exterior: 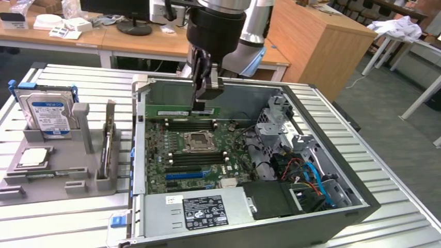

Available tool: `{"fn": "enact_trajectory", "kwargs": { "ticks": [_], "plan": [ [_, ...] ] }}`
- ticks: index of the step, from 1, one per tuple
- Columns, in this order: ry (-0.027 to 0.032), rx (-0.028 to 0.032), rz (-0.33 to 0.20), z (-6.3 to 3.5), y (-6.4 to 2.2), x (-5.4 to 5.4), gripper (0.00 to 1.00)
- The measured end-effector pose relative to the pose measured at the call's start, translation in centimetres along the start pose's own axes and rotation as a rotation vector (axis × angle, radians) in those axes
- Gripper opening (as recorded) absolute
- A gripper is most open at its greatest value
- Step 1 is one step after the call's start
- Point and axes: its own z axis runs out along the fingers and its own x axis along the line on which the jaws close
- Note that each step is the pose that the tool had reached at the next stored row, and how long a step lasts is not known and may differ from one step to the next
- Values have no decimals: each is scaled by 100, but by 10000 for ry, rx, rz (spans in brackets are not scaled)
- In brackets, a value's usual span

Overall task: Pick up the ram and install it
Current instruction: 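Pick up the ram and move it above insertion slot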

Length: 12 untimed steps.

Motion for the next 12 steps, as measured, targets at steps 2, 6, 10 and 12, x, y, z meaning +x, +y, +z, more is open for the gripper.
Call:
{"fn": "enact_trajectory", "kwargs": {
  "ticks": [2,6,10,12],
  "plan": [
    [0,1,0,0,-2,-1,11],
    [-1,1,-1,1,-7,-1,11],
    [0,0,0,1,-40,0,11],
    [0,1,0,1,-53,0,11]
  ]
}}
